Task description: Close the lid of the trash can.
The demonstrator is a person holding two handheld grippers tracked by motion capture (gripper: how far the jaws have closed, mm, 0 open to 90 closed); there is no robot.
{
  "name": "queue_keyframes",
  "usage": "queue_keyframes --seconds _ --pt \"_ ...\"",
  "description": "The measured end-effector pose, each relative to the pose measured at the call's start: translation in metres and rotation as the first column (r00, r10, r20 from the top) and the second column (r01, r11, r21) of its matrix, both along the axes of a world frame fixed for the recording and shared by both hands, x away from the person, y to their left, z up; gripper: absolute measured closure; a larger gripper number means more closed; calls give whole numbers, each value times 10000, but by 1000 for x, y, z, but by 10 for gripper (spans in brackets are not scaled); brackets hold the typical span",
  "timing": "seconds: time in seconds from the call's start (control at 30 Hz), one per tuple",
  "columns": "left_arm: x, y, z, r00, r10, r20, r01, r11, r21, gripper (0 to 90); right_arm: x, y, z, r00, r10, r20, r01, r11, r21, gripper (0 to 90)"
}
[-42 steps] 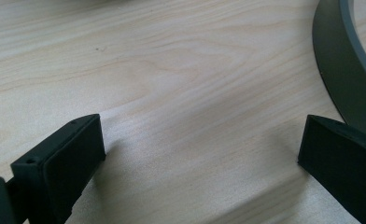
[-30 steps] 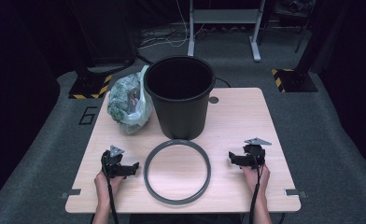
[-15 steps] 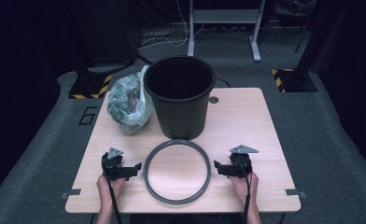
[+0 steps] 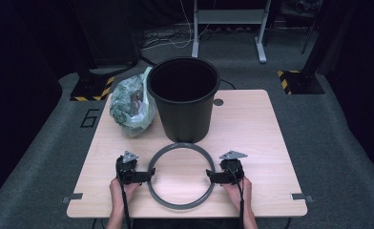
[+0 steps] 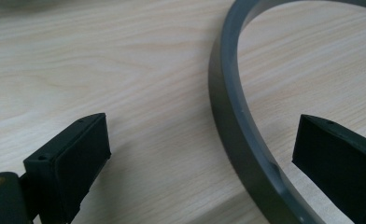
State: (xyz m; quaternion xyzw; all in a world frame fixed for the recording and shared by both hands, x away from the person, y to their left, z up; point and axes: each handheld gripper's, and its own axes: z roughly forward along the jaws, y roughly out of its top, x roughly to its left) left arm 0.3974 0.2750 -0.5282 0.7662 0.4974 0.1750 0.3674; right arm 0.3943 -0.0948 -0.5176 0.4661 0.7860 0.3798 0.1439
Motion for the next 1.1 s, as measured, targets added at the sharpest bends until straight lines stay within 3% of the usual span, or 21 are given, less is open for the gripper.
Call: queue_keyframes --seconds 0.13,0.33,0.5,0.73,1.1 --pt "1 -4 0 9999 85 105 -87 9998 163 68 1 4 -3 10000 -32 -32 32 10000 12 145" --pt "0 -11 -1 9996 97 252 -116 9970 760 103 1 8 -6 9999 -124 64 125 9998 -144 163" --pt "-1 -12 -1 9994 67 345 -94 9968 793 141 0 10 -7 9993 -229 308 240 9990 -386 211" --pt "-3 -14 0 9986 9 535 -47 9974 714 237 -3 12 -7 9954 -647 712 712 9931 -932 347" --pt "-7 -17 0 9975 183 677 -225 9978 626 394 -2 11 -7 9940 -728 815 802 9926 -913 455"
